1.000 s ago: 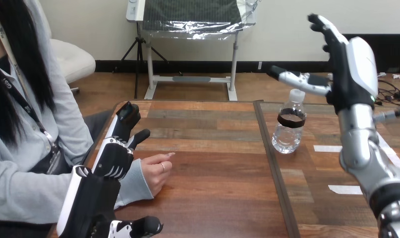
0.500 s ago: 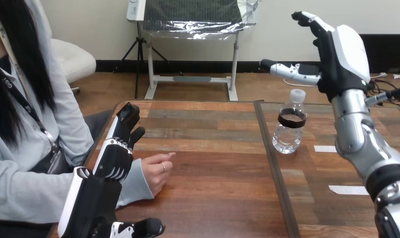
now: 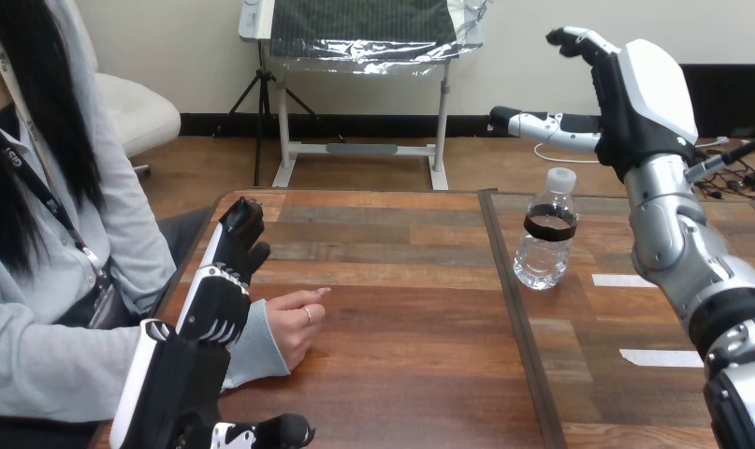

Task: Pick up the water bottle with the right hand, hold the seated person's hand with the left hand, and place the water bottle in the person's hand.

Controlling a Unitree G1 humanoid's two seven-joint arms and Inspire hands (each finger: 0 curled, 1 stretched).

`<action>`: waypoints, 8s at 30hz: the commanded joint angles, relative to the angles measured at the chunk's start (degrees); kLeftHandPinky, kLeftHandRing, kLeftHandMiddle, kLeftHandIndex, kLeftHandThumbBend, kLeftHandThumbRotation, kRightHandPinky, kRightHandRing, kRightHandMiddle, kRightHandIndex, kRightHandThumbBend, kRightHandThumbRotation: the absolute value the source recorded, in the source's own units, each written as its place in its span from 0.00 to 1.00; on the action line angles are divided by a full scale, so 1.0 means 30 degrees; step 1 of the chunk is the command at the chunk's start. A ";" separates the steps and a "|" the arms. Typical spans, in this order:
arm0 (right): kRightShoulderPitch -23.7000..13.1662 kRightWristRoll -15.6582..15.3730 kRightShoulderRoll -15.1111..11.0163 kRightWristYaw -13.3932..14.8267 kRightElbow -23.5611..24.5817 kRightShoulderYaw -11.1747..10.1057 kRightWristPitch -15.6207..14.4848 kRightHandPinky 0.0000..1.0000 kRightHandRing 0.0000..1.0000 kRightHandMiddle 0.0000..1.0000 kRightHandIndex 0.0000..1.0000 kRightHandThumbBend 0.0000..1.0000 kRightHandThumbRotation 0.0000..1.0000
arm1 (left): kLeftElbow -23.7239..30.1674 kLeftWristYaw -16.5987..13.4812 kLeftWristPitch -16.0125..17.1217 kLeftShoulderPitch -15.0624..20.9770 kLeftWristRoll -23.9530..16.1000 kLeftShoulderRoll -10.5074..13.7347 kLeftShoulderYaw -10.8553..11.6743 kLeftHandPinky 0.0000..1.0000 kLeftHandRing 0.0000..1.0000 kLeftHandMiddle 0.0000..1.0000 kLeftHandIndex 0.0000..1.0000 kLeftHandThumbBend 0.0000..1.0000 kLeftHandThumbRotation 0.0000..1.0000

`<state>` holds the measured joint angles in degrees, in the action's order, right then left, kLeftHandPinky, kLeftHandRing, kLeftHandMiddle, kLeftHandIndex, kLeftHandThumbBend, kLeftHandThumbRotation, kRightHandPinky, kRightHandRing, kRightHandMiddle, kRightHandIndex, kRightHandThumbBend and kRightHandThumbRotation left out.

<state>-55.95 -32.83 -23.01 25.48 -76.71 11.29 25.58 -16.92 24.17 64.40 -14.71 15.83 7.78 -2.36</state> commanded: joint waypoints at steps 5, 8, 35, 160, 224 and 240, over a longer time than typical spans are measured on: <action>-0.2036 -0.0409 -0.0284 -0.0408 -0.0177 0.0627 -0.0984 0.71 0.84 0.81 0.79 1.00 0.64 | 0.1113 -0.0161 0.0099 0.0458 -0.0031 -0.0224 -0.0328 0.95 0.99 1.00 0.98 1.00 0.59; -0.2084 -0.0500 -0.0271 -0.0596 -0.0217 0.0758 -0.1200 0.70 0.84 0.81 0.78 1.00 0.65 | 0.1078 -0.0085 0.0229 0.0472 0.0089 -0.0191 -0.0420 0.95 0.99 1.00 0.98 1.00 0.59; -0.1931 -0.1359 -0.0128 -0.1995 -0.0679 0.1868 -0.3900 0.66 0.81 0.77 0.74 0.98 0.68 | 0.1063 0.0559 0.2041 -0.0152 0.1891 0.0150 -0.1280 0.95 0.99 0.98 0.96 1.00 0.55; 0.1120 -0.0735 0.0349 -0.2126 -0.0646 0.2268 -0.3451 0.41 0.56 0.65 0.71 1.00 0.69 | 0.2555 -0.0792 0.2722 -0.2136 0.1503 0.0807 -0.2006 0.85 0.94 0.95 0.94 1.00 0.60; 0.2101 0.0520 -0.0386 -0.1076 -0.0091 0.1320 -0.0343 0.34 0.44 0.51 0.55 1.00 0.31 | 0.2428 -0.0848 0.1671 -0.1299 0.0844 0.0297 -0.1339 0.88 0.95 0.95 0.93 1.00 0.56; 0.2517 0.0769 -0.0056 -0.0871 -0.0337 0.1381 -0.0637 0.19 0.24 0.30 0.30 0.92 0.01 | 0.2662 -0.0872 0.1683 -0.1430 0.1243 0.0428 -0.1519 0.86 0.94 0.94 0.92 1.00 0.56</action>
<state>-48.30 -31.39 -24.33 21.96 -78.70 16.14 23.91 -10.98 21.89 69.56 -21.43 18.74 8.89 -7.25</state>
